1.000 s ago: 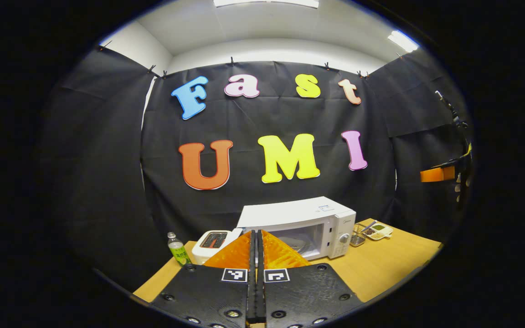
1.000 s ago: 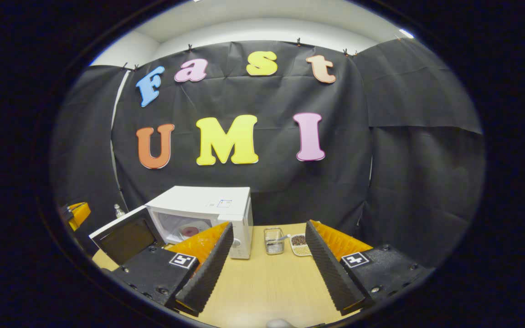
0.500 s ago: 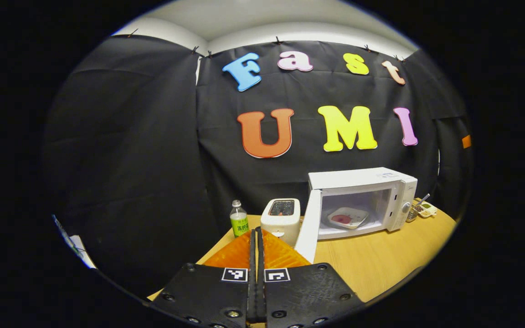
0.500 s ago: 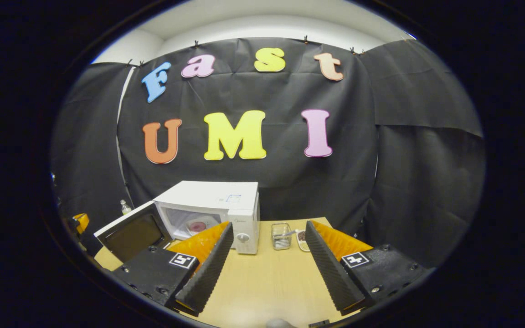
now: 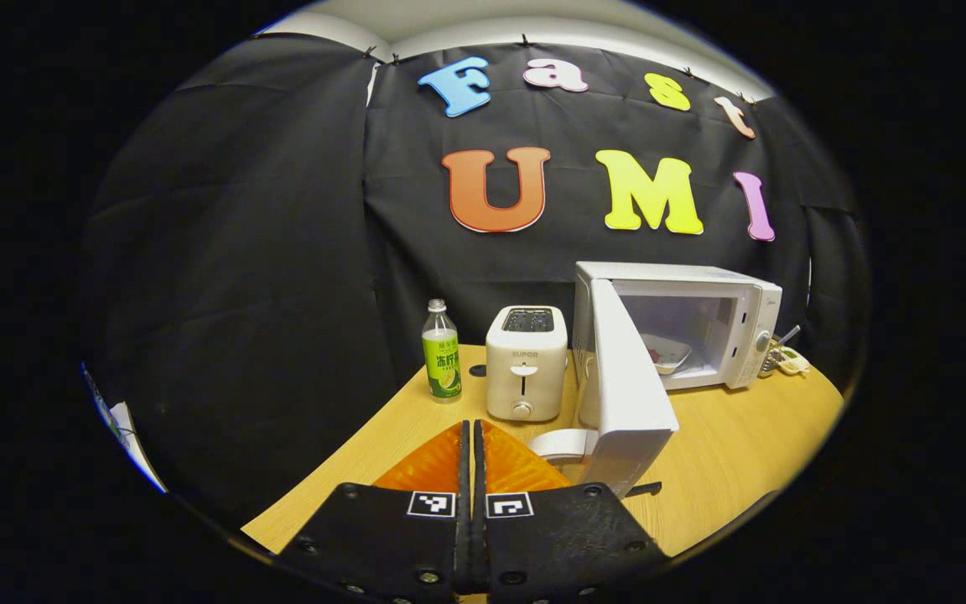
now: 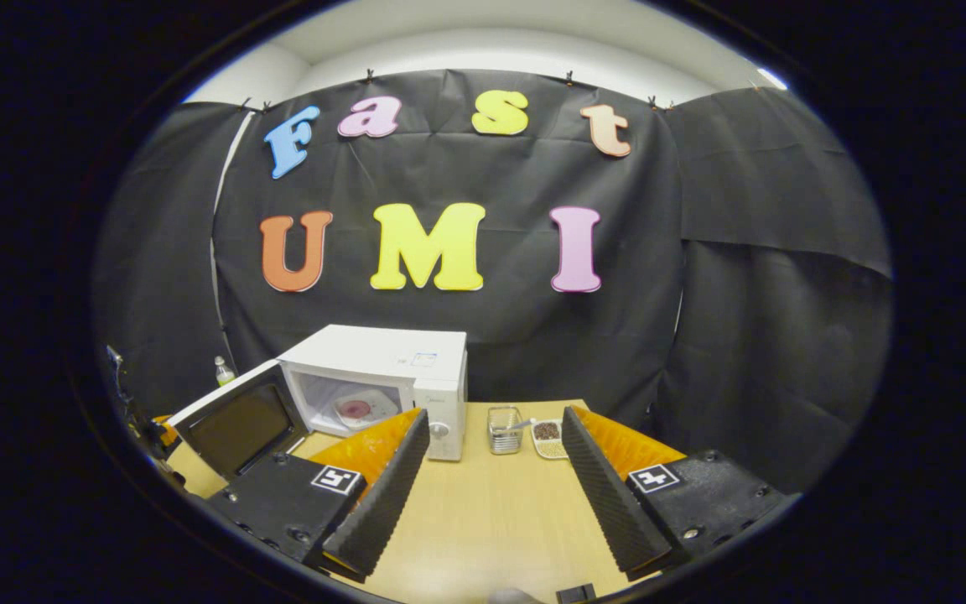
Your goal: Open the microwave oven with the left hand, put the food in, and close the microwave oven.
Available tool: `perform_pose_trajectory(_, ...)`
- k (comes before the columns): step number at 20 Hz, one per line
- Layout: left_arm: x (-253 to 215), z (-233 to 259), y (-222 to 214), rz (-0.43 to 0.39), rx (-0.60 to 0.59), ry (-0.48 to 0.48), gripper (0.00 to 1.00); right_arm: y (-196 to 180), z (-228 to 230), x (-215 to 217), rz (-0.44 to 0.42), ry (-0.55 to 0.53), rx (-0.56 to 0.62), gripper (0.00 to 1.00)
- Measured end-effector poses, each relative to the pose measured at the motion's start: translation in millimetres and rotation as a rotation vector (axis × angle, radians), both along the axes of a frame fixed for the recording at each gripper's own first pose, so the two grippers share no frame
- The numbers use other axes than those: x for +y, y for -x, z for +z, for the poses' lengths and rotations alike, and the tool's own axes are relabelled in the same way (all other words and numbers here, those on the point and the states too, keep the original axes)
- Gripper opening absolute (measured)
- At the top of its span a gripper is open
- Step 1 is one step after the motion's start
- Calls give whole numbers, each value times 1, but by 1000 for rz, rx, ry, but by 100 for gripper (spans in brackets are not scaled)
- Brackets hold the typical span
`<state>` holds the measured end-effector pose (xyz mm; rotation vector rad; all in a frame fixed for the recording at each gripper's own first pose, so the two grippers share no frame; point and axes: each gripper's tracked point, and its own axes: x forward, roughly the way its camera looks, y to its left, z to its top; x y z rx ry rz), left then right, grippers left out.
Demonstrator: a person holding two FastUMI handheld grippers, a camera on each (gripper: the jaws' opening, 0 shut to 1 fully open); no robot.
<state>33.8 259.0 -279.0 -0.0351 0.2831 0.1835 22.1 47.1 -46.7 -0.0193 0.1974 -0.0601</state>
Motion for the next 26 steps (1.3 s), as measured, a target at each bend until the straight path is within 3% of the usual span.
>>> perform_pose_trajectory(1, 0, -2, -3, -2, 3, -1, 0, 1, 0, 0, -2, 0, 4, 92)
perform_pose_trajectory(2, -2, -3, 0, -6, 3, 8, 0, 2, -1, 2, 1, -2, 6, 100)
perform_pose_trajectory(3, -7, -1, -1, -13, -1, 17, 0, 1, 0, 3, 5, -4, 5, 92)
perform_pose_trajectory(4, -13, -2, 0, -19, -1, 20, 10, 1, 1, 5, 10, -6, 3, 92)
perform_pose_trajectory(5, -19, -2, 1, -24, -2, 24, 10, 1, 3, 8, 18, -8, 2, 92)
perform_pose_trajectory(6, -26, 0, 2, -34, -6, 31, 0, 0, 3, 11, 25, -6, -1, 92)
perform_pose_trajectory(7, -37, 2, 4, -50, -16, 41, 0, -1, 6, 13, 29, -2, -5, 92)
perform_pose_trajectory(8, -48, 4, 5, -67, -23, 49, 0, -2, 7, 15, 34, 2, -7, 100)
perform_pose_trajectory(9, -61, 6, 5, -88, -29, 52, 0, -4, 9, 18, 41, 4, -10, 92)
perform_pose_trajectory(11, -86, 6, 6, -135, -21, 35, 0, -6, 13, 22, 53, 3, -13, 92)
perform_pose_trajectory(12, -97, 9, 5, -159, -26, 23, 0, -6, 13, 24, 60, 5, -11, 100)
perform_pose_trajectory(13, -111, 11, 6, -188, -29, 15, 0, -6, 15, 24, 66, 10, -9, 92)
perform_pose_trajectory(15, -139, 16, 2, -250, -46, -4, 0, -7, 17, 23, 76, 21, -12, 92)
perform_pose_trajectory(16, -151, 19, 0, -278, -57, -17, 10, -9, 18, 22, 79, 25, -13, 92)
perform_pose_trajectory(17, -162, 21, -3, -304, -57, -20, 0, -8, 20, 21, 82, 24, -14, 92)
perform_pose_trajectory(20, -193, 21, -13, -362, -56, -24, 0, -11, 18, 15, 86, 18, -10, 92)
perform_pose_trajectory(21, -203, 23, -15, -379, -58, -21, 0, -12, 18, 13, 87, 16, -9, 100)
perform_pose_trajectory(22, -211, 25, -20, -393, -63, -21, 0, -13, 17, 9, 85, 13, -4, 92)
perform_pose_trajectory(23, -220, 25, -24, -404, -62, -24, 0, -14, 14, 5, 83, 9, 1, 100)
perform_pose_trajectory(24, -227, 27, -29, -415, -66, -23, 0, -16, 13, 2, 83, 3, 6, 100)
perform_pose_trajectory(25, -236, 28, -34, -425, -66, -21, 10, -17, 12, -2, 80, 1, 11, 100)
perform_pose_trajectory(26, -245, 29, -38, -436, -68, -15, 0, -19, 11, -7, 76, 2, 17, 100)
